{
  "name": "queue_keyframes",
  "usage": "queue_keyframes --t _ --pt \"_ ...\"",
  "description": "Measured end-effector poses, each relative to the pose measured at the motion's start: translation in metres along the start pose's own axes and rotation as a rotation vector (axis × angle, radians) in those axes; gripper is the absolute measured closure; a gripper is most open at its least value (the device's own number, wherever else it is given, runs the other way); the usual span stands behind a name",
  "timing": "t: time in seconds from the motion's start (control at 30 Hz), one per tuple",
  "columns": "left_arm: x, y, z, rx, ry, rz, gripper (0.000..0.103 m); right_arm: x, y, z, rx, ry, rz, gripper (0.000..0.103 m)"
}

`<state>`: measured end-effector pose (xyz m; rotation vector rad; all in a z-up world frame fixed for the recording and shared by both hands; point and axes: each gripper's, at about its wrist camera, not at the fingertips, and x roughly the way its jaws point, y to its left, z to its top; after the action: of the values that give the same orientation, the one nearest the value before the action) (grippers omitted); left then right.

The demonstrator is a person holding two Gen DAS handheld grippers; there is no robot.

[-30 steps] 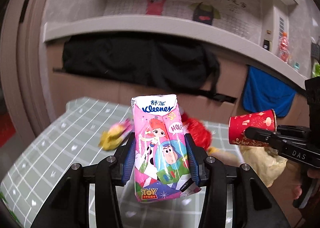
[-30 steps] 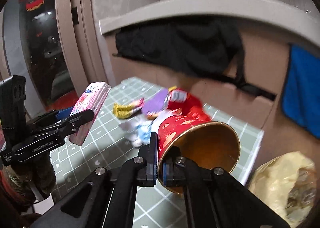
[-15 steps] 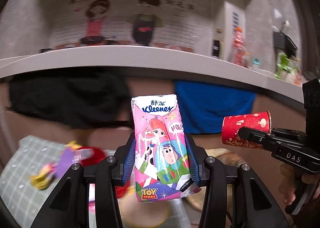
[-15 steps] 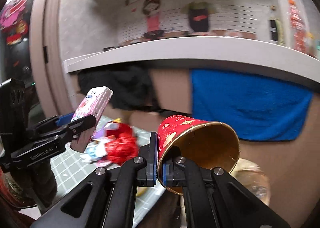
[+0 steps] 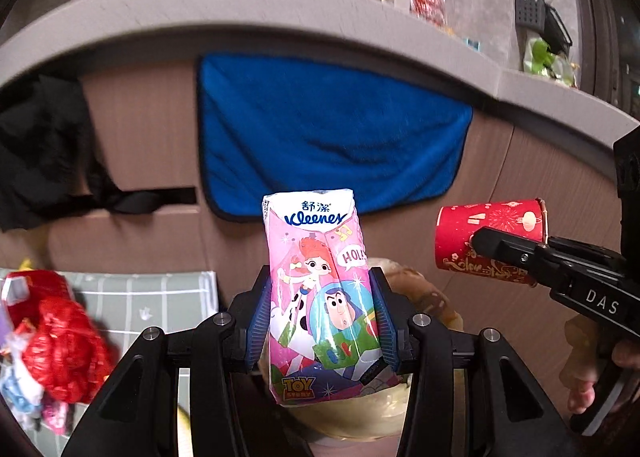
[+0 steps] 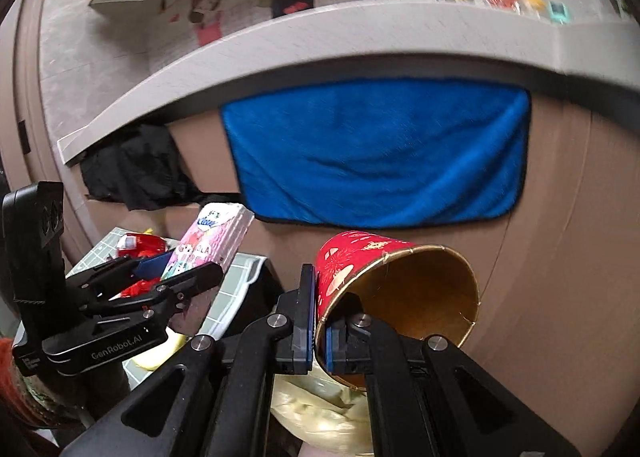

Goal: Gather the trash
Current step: 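Carry both items over the yellow-lined bin and open both tools, then move both tools back to the table toward the remaining trash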

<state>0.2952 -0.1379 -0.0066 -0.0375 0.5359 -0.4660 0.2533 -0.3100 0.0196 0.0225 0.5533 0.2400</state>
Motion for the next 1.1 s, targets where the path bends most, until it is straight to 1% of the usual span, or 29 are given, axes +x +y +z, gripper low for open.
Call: queue_keyframes --t 0.1,0.23,0.3,0.37,0.4,0.43,0.47,0.5,0.57,0.63,0.73,0.83,0.97,1.1 --pt "0.018 -0.002 -0.003 -0.010 0.039 -0.011 0.056 0.011 -0.014 -0.005 0.030 0.030 0.005 0.100" --pt "0.038 -0.002 -0.006 -0.025 0.078 -0.029 0.056 0.024 -0.024 -0.010 0.051 0.055 0.005 0.100" --pt "0.047 0.001 -0.007 -0.037 0.089 -0.053 0.056 0.030 -0.030 -0.009 0.066 0.062 0.012 0.098" --pt "0.060 0.004 -0.008 -0.050 0.123 -0.136 0.053 0.039 -0.039 -0.008 0.099 0.068 0.012 0.095" --pt "0.065 0.005 -0.008 -0.051 0.141 -0.165 0.050 0.044 -0.043 -0.007 0.113 0.083 0.009 0.088" --pt "0.070 0.006 -0.009 -0.050 0.162 -0.192 0.045 0.050 -0.046 -0.008 0.128 0.103 0.012 0.075" --pt "0.072 0.006 -0.010 -0.048 0.163 -0.193 0.039 0.055 -0.051 -0.011 0.153 0.118 0.024 0.071" --pt "0.072 0.007 -0.012 -0.046 0.161 -0.187 0.037 0.057 -0.054 -0.014 0.165 0.124 0.030 0.068" --pt "0.071 0.011 -0.013 -0.050 0.162 -0.189 0.033 0.060 -0.057 -0.021 0.173 0.139 0.025 0.068" --pt "0.069 0.017 -0.013 -0.070 0.167 -0.192 0.032 0.061 -0.058 -0.028 0.175 0.149 0.007 0.068" --pt "0.060 0.029 -0.011 -0.102 0.155 -0.166 0.031 0.060 -0.059 -0.034 0.201 0.147 0.007 0.068" --pt "0.038 0.041 -0.011 -0.100 0.124 -0.129 0.031 0.054 -0.056 -0.035 0.204 0.129 -0.011 0.068" --pt "-0.003 0.066 -0.016 -0.097 0.076 -0.062 0.031 0.040 -0.044 -0.034 0.190 0.094 -0.022 0.068" --pt "-0.046 0.095 -0.024 -0.111 0.028 0.011 0.031 0.027 -0.016 -0.031 0.161 0.046 0.004 0.068"
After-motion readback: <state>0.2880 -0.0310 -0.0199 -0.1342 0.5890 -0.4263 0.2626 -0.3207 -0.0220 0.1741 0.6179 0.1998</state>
